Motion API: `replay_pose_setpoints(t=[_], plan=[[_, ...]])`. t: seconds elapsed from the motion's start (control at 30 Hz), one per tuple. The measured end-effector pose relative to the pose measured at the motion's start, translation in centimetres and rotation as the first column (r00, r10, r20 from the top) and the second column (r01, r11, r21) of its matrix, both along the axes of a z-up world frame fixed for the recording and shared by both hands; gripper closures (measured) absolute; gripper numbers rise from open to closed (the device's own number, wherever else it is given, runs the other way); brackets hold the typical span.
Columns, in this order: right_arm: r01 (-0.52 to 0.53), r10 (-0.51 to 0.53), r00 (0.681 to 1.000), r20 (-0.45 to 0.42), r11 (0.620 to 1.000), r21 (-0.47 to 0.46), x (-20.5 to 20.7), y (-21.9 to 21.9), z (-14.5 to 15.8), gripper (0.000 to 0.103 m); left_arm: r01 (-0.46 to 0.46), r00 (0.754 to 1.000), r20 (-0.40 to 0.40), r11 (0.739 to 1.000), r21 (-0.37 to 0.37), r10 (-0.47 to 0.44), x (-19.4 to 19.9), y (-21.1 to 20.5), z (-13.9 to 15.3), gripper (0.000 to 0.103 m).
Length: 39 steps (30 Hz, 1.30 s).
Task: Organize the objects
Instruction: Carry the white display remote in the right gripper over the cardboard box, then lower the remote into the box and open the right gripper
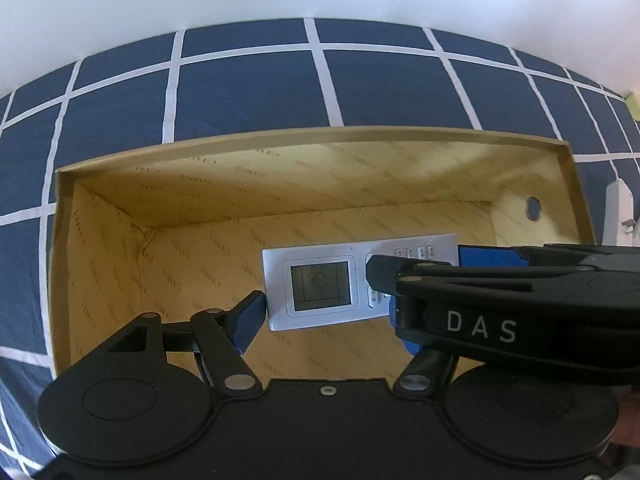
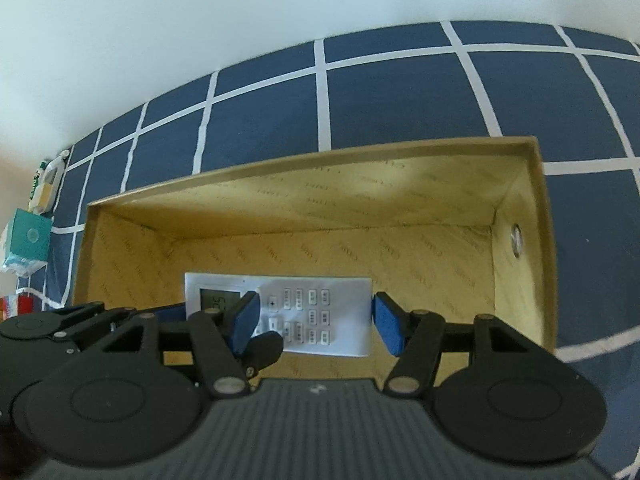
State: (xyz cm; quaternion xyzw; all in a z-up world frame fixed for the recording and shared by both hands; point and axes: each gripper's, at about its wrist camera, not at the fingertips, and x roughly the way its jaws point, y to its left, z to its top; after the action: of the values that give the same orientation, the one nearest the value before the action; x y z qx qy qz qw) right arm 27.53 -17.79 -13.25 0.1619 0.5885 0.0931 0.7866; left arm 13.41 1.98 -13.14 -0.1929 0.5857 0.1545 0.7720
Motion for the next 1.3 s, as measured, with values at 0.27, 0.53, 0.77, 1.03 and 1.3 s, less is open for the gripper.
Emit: replay_pose_setpoints(t=[0.27,0.53,0.77,1.03,1.3], plan=[[0.0,0.0,1.0,-0.007,1.0,-0.005,2.2,0.5,-1.6,0.042,-0.034,0.999,0.002,0.999,-0.008,0.034,1.0,1.9,-1.5,0.036],[-0.007,0.007,1.0,-0.008,1.0,-0.019,3.6,1.1,-2.8,0.042,-0.041,0.999,0.01,0.999,-0.02,0.042,1.5,3.0,-2.5,0.036],[-0.007,0.006,1.0,-0.011,1.0,-0.029,4.3,1.3,-3.4,0.041,-0.054,0.998,0.018,0.998,-0.031,0.054,1.8,3.7,-3.1,0.036],[-0.01,0.009,1.0,-0.016,0.999,-0.034,4.8,1.3,-3.8,0.04,-0.065,0.998,0.016,0.997,-0.046,0.065,1.9,4.1,-3.3,0.036],[0.01,-0.01,1.0,-0.011,0.999,-0.043,4.6,1.1,-3.5,0.04,-0.093,0.996,0.014,0.995,-0.041,0.093,1.5,4.3,-2.8,0.035]])
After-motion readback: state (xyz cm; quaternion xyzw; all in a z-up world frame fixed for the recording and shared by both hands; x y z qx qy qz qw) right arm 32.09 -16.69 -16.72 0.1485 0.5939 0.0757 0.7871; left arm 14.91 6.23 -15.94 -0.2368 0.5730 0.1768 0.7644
